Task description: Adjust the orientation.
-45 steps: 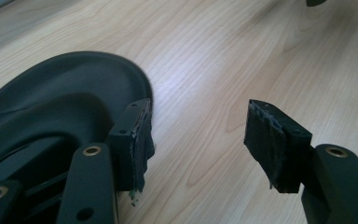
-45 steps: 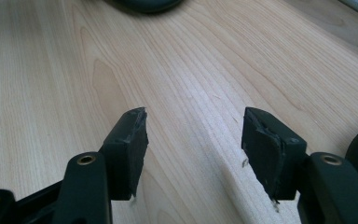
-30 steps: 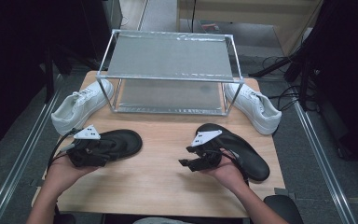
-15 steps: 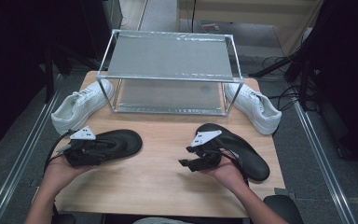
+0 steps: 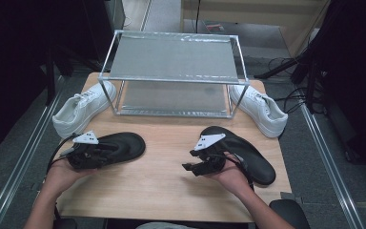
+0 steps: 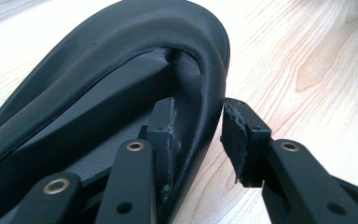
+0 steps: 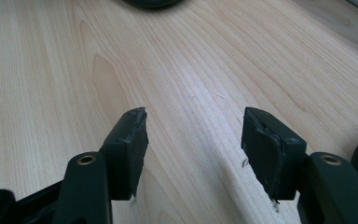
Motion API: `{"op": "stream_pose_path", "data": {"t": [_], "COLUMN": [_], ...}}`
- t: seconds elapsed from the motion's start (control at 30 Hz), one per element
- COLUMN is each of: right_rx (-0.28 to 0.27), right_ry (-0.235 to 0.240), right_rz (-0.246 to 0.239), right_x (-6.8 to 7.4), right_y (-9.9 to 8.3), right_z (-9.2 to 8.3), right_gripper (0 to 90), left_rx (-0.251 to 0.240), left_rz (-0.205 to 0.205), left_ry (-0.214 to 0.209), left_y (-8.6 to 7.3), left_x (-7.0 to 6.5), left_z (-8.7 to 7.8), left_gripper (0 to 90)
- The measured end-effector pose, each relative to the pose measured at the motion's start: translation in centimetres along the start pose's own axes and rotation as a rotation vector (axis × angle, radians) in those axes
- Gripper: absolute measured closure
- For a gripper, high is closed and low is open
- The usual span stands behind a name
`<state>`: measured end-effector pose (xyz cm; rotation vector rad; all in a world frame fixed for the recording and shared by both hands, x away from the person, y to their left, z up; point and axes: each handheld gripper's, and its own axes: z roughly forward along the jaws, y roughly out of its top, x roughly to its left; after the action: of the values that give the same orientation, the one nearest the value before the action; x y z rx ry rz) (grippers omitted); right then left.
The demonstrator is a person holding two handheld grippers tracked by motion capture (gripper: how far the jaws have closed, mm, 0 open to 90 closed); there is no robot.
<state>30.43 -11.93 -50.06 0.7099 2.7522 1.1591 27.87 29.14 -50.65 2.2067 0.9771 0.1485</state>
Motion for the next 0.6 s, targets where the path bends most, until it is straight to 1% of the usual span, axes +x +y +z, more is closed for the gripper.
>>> {"op": "stream_pose_path", "data": {"t": [0.1,0.17,0.3,0.33,0.37,0.4,0.43,0.47,0.6], "right_rx": [0.000,0.000,-0.002,-0.003,-0.003,-0.003,-0.003,-0.003,-0.003], "right_ry": [0.000,-0.001,0.001,0.002,0.002,0.003,0.004,0.004,0.004], "right_rz": [-0.003,-0.002,-0.001,-0.001,-0.001,0.000,0.000,0.000,-0.003], "right_x": [0.02,0.02,0.03,0.03,0.03,0.02,0.02,0.02,0.04], "right_y": [0.00,0.01,0.01,0.01,0.01,0.01,0.01,0.01,0.02], "right_z": [0.03,0.04,0.01,0.00,0.00,0.00,0.01,0.02,0.05], "right_gripper": [42.1,42.1,42.1,42.1,42.1,42.1,42.1,42.1,42.1], "left_rx": [0.002,0.001,0.005,0.001,0.001,0.003,0.006,0.012,0.022], "left_rz": [0.014,0.013,0.029,0.026,0.026,0.029,0.031,0.038,0.021], "left_ry": [0.000,-0.002,0.007,-0.003,-0.003,-0.002,0.000,0.005,0.005], "left_y": [0.02,0.01,0.06,0.09,0.09,0.15,0.23,0.37,0.57], "left_x": [-0.04,-0.07,-0.18,-0.24,-0.24,-0.29,-0.35,-0.47,-0.56], "left_z": [-0.03,-0.01,-0.02,-0.03,-0.03,-0.06,-0.07,-0.12,-0.21], "left_gripper": [67.9,68.9,70.2,71.9,73.9,73.9,78.3,79.8,80.9]}}
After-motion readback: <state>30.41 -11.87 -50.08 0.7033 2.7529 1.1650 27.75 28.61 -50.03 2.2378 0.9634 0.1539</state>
